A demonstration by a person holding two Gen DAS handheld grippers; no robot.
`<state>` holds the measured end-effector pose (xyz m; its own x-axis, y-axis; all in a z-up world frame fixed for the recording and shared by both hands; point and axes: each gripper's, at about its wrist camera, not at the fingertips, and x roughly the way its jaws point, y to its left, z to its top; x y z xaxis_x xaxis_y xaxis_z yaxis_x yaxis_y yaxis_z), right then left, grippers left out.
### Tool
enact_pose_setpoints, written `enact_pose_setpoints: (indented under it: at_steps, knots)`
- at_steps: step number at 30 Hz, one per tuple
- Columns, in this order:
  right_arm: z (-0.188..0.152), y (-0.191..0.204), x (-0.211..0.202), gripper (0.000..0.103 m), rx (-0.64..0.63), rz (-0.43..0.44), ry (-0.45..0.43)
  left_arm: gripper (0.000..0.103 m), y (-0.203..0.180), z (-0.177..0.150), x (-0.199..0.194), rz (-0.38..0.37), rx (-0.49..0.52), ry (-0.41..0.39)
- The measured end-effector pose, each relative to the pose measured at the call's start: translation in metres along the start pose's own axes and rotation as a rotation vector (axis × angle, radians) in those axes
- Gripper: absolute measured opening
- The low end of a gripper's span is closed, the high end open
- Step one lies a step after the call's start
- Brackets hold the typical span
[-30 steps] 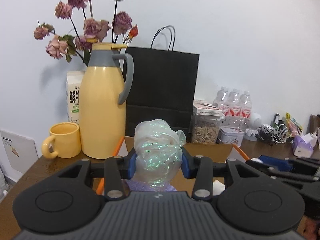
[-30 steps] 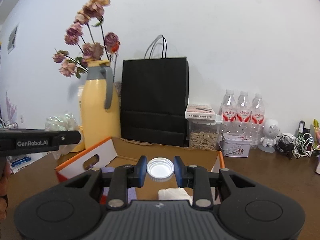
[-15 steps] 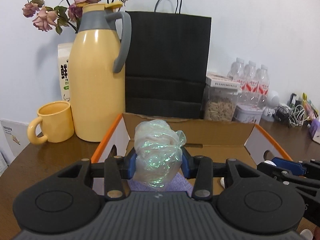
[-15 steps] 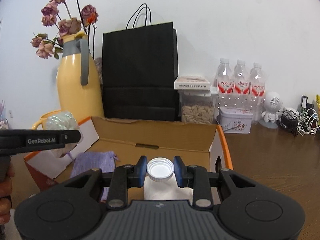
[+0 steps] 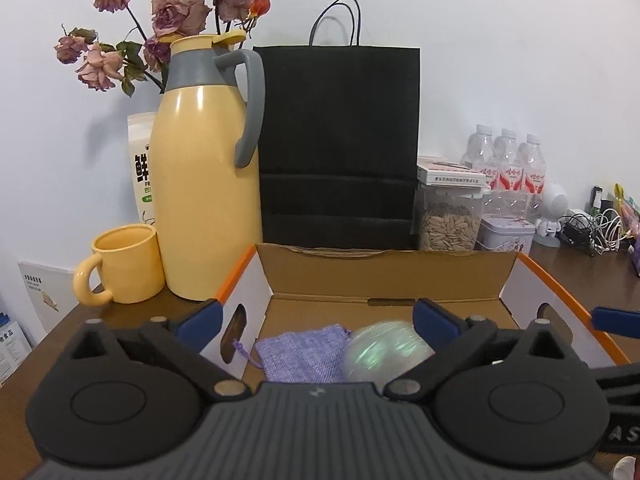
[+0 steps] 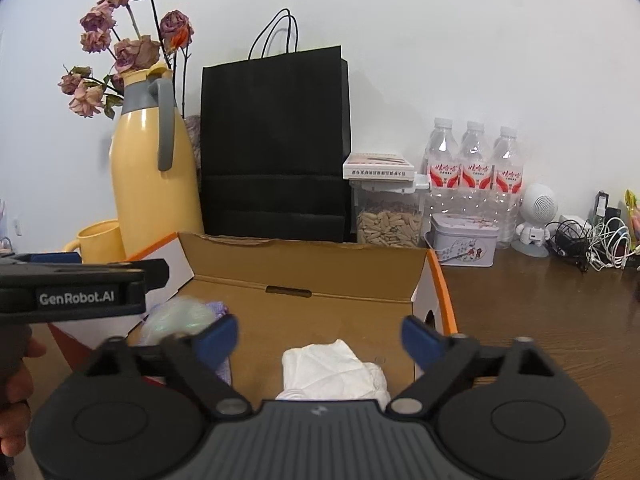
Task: Organize objects
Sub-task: 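Carry the bottle cap and sparkly bag into the box and release both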
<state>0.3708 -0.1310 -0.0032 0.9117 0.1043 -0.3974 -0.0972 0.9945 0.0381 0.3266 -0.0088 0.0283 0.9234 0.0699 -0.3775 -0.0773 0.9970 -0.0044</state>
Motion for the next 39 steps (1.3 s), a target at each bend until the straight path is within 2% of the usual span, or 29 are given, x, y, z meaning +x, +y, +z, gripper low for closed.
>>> enact_pose_setpoints:
  at_steps: [1,13,19,30,39]
  knots:
    - [0.000,0.000,-0.001,0.103,-0.002,-0.003,-0.001,0.103,0.001,0.000,0.001,0.002,-0.004,0.004]
    - [0.003,-0.001,-0.006,0.103,0.002,-0.016,-0.024,0.103,0.003,0.002,-0.005,-0.009,-0.029,-0.001]
    - [0.006,-0.003,-0.017,0.103,0.006,-0.012,-0.054,0.103,0.002,0.007,-0.020,-0.017,-0.050,-0.042]
    - [0.013,0.000,-0.072,0.103,-0.012,0.001,-0.153,0.103,0.004,0.015,-0.074,-0.059,-0.058,-0.116]
    - [0.000,0.001,-0.124,0.103,-0.041,0.015,-0.143,0.103,0.010,-0.003,-0.126,-0.088,-0.032,-0.098]
